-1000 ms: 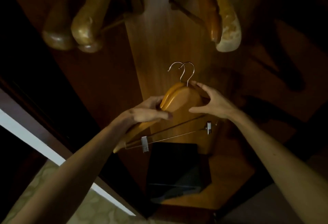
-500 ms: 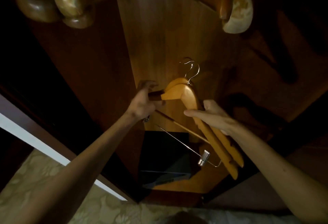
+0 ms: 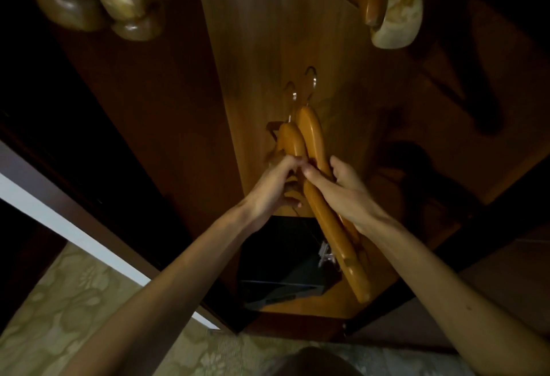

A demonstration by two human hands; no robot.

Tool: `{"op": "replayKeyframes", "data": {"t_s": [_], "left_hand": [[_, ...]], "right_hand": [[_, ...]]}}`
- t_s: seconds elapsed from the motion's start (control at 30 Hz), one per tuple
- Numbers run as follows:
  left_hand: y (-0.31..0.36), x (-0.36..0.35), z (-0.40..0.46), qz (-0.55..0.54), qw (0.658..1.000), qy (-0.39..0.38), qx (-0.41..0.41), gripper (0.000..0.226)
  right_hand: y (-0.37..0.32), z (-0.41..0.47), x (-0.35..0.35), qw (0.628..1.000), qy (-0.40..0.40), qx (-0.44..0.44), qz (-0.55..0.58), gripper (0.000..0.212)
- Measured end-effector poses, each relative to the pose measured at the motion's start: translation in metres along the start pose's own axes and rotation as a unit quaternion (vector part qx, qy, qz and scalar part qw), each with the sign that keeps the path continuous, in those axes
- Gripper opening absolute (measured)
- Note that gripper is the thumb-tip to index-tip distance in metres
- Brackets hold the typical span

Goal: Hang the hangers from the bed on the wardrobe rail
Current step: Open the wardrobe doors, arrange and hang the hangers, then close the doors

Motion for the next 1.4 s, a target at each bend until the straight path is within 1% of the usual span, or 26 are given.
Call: {"op": "replayKeyframes", "data": {"t_s": [0.03, 0.07, 0.13, 0.17, 0.2, 0.27, 0.3, 0.37, 0.43, 0.5, 0.63, 0.7, 0.77, 0.83, 0.9, 0.97, 1.0, 1.03, 1.07, 1.13, 1.27, 1.33, 1.4], "left_hand": [[0.001, 0.001, -0.003, 0.025, 1.0, -0.012, 0.003, 0.044], [0.001, 0.001, -0.006, 0.035, 0.999, -0.024, 0.009, 0.05], [0.0, 0.0, -0.01, 0.025, 0.999, -0.04, 0.017, 0.058], [0.0, 0.0, -0.012, 0.014, 0.999, -0.043, 0.022, 0.055], [0.004, 0.0, -0.015, -0.004, 0.998, -0.046, 0.029, 0.045], [0.013, -0.001, -0.02, -0.035, 0.997, -0.056, 0.043, 0.025], [0.018, 0.001, -0.02, -0.043, 0.997, -0.054, 0.045, 0.02], [0.033, 0.009, -0.021, -0.031, 0.998, -0.036, 0.035, 0.016], [0.055, 0.021, -0.022, 0.002, 1.0, -0.007, 0.018, 0.015], [0.082, 0.034, -0.025, 0.024, 0.999, 0.025, -0.005, 0.015], [0.15, 0.058, -0.036, 0.053, 0.993, 0.07, -0.076, 0.012], [0.187, 0.068, -0.041, 0.074, 0.987, 0.085, -0.115, 0.015], [0.222, 0.075, -0.046, 0.068, 0.983, 0.091, -0.144, 0.014], [0.255, 0.081, -0.05, 0.039, 0.982, 0.091, -0.161, 0.01], [0.284, 0.09, -0.05, 0.019, 0.981, 0.092, -0.171, 0.011], [0.307, 0.101, -0.045, 0.017, 0.981, 0.091, -0.171, 0.011], [0.316, 0.105, -0.04, 0.023, 0.982, 0.089, -0.167, 0.008], [0.324, 0.109, -0.036, 0.028, 0.982, 0.089, -0.163, 0.012], [0.331, 0.114, -0.03, 0.032, 0.983, 0.092, -0.158, 0.019], [0.342, 0.121, -0.02, 0.031, 0.983, 0.096, -0.155, 0.026], [0.359, 0.135, -0.008, 0.028, 0.981, 0.109, -0.157, 0.027], [0.363, 0.143, -0.001, 0.018, 0.98, 0.12, -0.157, 0.026], [0.363, 0.15, 0.007, 0.003, 0.98, 0.119, -0.157, 0.023]], "right_hand": [[-0.001, -0.003, -0.001, 1.0, -0.006, -0.01, 0.0, 0.009], [-0.003, -0.006, -0.001, 1.0, -0.009, -0.017, 0.002, 0.007], [-0.006, -0.009, 0.0, 1.0, -0.011, -0.02, 0.006, 0.012], [-0.009, -0.01, 0.001, 1.0, -0.006, -0.024, 0.008, 0.018], [-0.013, -0.012, 0.002, 1.0, 0.0, -0.024, 0.007, 0.02], [-0.022, -0.014, 0.006, 1.0, 0.01, -0.02, -0.003, 0.017], [-0.028, -0.016, 0.007, 1.0, 0.015, -0.015, -0.005, 0.016], [-0.043, -0.017, 0.008, 1.0, 0.013, 0.003, -0.004, 0.005], [-0.067, -0.02, 0.006, 1.0, 0.01, 0.028, 0.003, 0.008], [-0.092, -0.022, 0.006, 0.998, 0.01, 0.052, 0.016, 0.006], [-0.147, -0.024, 0.003, 0.994, 0.011, 0.101, 0.034, 0.013], [-0.175, -0.021, 0.001, 0.99, 0.014, 0.134, 0.031, 0.013], [-0.205, -0.017, -0.001, 0.986, 0.018, 0.165, 0.019, 0.019], [-0.235, -0.009, 0.0, 0.983, 0.029, 0.179, 0.01, 0.019], [-0.263, -0.002, 0.0, 0.982, 0.042, 0.185, 0.007, 0.019], [-0.287, 0.008, -0.002, 0.981, 0.059, 0.185, -0.008, 0.034], [-0.297, 0.014, -0.002, 0.98, 0.07, 0.184, -0.018, 0.042], [-0.308, 0.02, -0.003, 0.979, 0.078, 0.185, -0.022, 0.045], [-0.318, 0.026, -0.003, 0.979, 0.082, 0.187, -0.023, 0.046], [-0.335, 0.037, -0.004, 0.977, 0.089, 0.195, -0.018, 0.044], [-0.359, 0.055, -0.006, 0.974, 0.093, 0.206, -0.018, 0.03], [-0.365, 0.063, -0.006, 0.973, 0.099, 0.205, -0.021, 0.031], [-0.369, 0.068, -0.007, 0.973, 0.109, 0.201, -0.028, 0.037]]}}
Point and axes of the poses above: each hand's wrist, its own z-axis towards the middle knuckle, its own x-axis out of the back of the hand, y = z × x, the point moved 6 cm from there along z, towards the middle knuckle, and after that the axes turned 12 degrees about z, right-handed, at the moved point
